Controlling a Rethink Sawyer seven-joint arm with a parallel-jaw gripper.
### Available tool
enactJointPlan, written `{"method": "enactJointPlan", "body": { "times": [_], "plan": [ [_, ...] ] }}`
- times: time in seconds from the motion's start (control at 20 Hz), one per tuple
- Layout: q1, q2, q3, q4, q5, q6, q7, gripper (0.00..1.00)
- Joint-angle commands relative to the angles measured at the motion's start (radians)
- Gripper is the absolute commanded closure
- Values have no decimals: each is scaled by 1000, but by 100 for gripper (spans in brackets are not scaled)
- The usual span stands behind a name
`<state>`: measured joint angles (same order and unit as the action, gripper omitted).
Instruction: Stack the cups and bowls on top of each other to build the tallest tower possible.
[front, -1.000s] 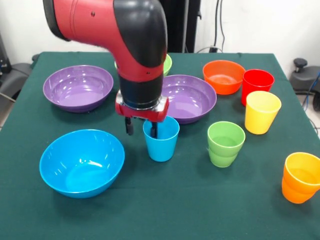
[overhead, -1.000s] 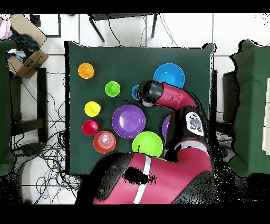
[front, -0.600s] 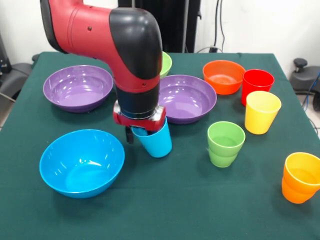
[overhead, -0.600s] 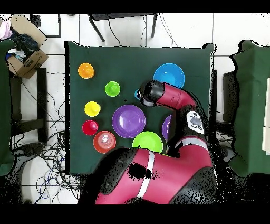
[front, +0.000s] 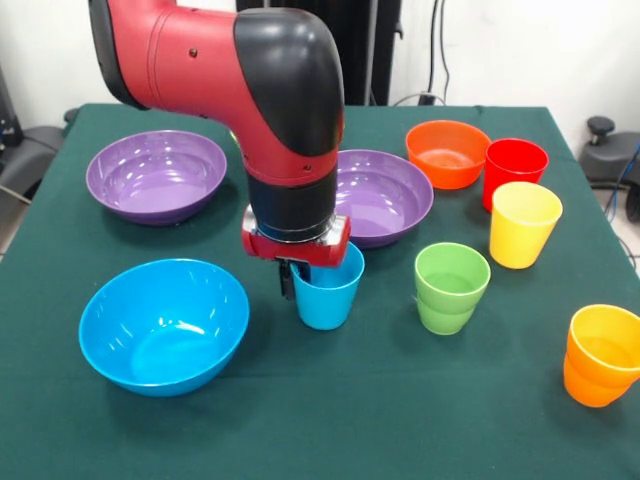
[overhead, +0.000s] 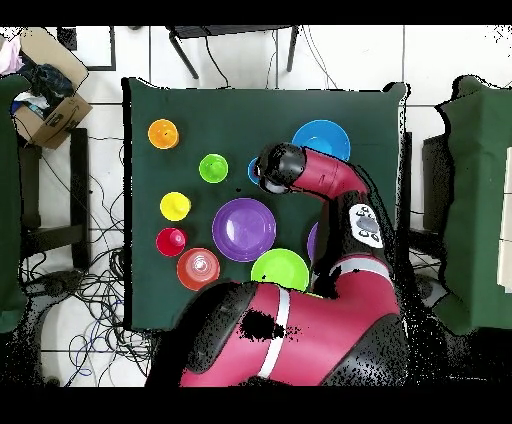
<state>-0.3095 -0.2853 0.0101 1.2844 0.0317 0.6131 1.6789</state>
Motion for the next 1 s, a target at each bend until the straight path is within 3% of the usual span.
{"method": "enactJointPlan", "body": {
  "times": [0.05, 0.5, 0.75, 1.0],
  "plan": [
    [5, 84, 101, -49, -99, -5, -84, 100],
    [18, 18, 81, -48, -76, 94, -59, 100],
    [18, -96, 72, 55, -77, 99, -56, 100],
    [24, -159, 57, 103, -73, 133, -44, 100]
  ]
}}
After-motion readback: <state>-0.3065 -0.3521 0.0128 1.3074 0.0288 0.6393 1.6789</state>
